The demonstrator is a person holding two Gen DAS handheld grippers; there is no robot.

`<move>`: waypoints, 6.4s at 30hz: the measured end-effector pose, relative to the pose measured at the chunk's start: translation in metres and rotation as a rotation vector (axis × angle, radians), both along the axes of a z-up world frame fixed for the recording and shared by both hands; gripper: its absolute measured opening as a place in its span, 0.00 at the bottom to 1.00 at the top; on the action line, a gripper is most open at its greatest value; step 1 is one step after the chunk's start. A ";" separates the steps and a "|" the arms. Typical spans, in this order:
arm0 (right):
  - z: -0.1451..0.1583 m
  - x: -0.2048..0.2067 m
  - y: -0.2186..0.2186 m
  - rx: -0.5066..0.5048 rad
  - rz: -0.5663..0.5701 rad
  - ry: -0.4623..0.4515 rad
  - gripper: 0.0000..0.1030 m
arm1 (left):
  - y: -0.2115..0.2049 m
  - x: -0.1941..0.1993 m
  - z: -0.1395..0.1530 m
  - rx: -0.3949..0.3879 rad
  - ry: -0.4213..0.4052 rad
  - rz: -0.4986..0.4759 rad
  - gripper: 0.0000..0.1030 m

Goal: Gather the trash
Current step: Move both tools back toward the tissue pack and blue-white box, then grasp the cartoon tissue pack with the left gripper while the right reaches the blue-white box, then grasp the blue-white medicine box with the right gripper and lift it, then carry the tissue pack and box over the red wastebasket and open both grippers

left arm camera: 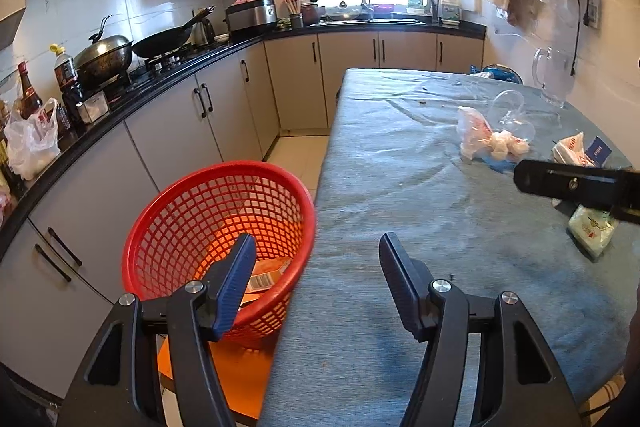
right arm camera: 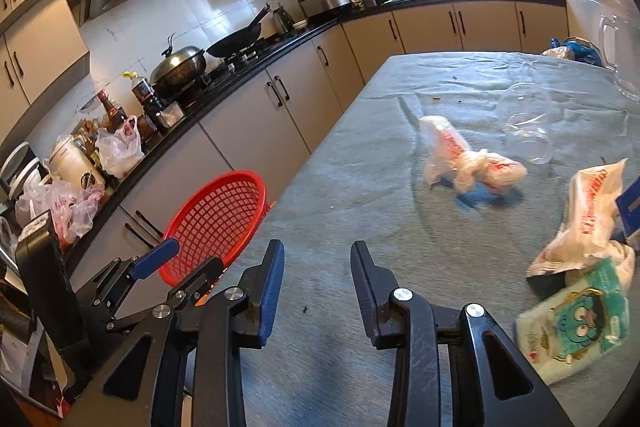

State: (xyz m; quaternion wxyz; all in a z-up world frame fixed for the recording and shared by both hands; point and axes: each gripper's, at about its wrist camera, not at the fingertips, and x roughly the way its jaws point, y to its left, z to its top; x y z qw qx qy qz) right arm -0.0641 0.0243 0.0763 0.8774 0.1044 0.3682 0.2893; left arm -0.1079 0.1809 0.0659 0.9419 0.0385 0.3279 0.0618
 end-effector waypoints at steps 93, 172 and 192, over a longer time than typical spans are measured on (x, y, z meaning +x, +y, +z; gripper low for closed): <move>-0.009 0.028 -0.223 -0.201 -0.476 -0.025 0.70 | -0.180 0.071 -0.029 -0.118 0.187 -0.524 0.37; 0.035 0.007 -0.081 -0.013 -0.083 -0.060 0.37 | -0.057 0.052 0.026 -0.234 0.039 -0.297 0.33; 0.037 0.020 0.038 -0.034 0.120 -0.029 0.37 | 0.067 0.034 0.022 -0.294 -0.012 -0.055 0.33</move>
